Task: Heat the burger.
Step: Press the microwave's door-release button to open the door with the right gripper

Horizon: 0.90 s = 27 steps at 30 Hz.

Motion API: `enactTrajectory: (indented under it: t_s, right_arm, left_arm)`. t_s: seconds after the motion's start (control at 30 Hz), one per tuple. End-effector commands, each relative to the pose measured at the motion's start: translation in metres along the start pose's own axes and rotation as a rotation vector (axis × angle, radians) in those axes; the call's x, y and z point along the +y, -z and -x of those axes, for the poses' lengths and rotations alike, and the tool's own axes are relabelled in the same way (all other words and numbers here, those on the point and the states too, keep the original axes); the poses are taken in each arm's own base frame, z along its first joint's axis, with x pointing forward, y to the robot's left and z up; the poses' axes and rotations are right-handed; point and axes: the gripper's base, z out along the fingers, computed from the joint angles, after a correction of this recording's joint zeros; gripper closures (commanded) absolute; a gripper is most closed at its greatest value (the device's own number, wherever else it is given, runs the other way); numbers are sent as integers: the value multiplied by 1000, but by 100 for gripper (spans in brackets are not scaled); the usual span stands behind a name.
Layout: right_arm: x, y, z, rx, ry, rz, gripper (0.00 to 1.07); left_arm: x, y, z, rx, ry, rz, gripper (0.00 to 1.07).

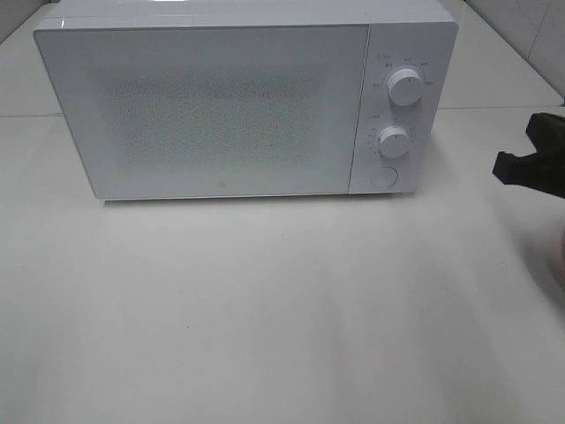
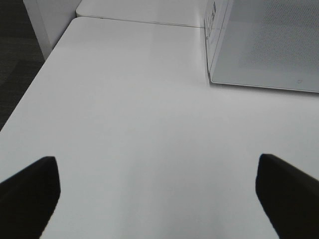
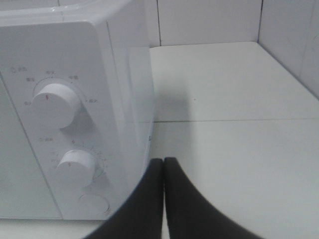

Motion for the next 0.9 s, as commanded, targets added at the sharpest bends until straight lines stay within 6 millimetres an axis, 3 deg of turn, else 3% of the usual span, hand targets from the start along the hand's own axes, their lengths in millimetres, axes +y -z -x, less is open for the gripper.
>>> enactTrajectory:
  t_s: [0.03, 0.33, 0.4, 0.53, 0.73, 0.9]
  right_arm:
    - [6, -1, -9, 5, -82, 68, 107]
    - [14, -6, -22, 67, -312, 157, 106]
    - [24, -8, -30, 141, -499, 184, 105]
    - [39, -8, -37, 191, -632, 196, 107]
    - [55, -10, -54, 240, -885, 77, 107]
    - [66, -19, -56, 230, -990, 44, 107]
  left_arm:
    - [-1, 2, -1, -14, 6, -4, 4]
    - [-1, 2, -1, -14, 6, -4, 4]
    - [-1, 2, -1, -14, 6, -4, 4]
    - [-1, 2, -1, -14, 6, -4, 4]
    - [-1, 2, -1, -14, 6, -4, 4]
    - [-1, 2, -1, -14, 6, -4, 4]
